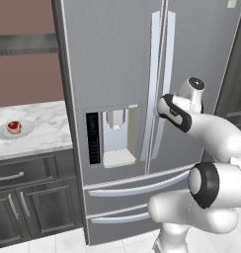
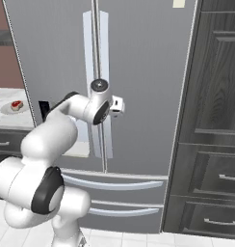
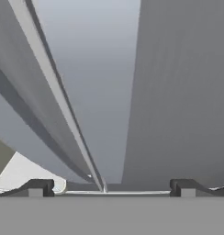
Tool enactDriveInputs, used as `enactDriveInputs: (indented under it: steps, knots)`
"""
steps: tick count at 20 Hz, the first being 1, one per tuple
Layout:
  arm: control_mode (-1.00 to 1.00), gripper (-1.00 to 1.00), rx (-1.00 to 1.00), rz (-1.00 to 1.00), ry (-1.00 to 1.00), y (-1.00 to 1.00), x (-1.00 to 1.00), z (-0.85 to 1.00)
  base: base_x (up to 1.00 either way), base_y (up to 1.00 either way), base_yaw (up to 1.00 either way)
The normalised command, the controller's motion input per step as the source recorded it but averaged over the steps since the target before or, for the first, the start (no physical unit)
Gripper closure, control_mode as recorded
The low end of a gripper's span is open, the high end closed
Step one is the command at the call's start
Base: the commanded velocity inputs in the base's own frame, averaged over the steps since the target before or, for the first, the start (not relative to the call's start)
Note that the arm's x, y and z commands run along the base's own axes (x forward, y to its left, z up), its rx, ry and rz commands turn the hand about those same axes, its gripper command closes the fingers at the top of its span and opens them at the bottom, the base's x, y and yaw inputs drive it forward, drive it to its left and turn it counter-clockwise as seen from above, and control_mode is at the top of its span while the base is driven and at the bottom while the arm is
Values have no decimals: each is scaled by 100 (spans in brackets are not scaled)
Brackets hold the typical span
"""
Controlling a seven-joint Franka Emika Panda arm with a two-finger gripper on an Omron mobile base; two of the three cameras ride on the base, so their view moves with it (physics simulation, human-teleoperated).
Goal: Place one of the steaks on the plate and the other in the bowl. Then place the bowl in the fridge.
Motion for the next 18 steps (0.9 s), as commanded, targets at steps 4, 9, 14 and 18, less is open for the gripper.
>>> enactDriveInputs:
  steps: [4, 9, 14, 18]
  knots:
    - [-100, -100, 0, 0, 0, 1, 25, 0, 0, 0, 0]
    - [-100, -100, 0, 1, 0, 10, 24, -9, 0, 0, 0]
    - [-100, -100, 0, 2, 0, 14, 21, -18, 0, 0, 0]
    - [-100, -100, 0, 2, -5, 0, 34, -25, 0, 0, 0]
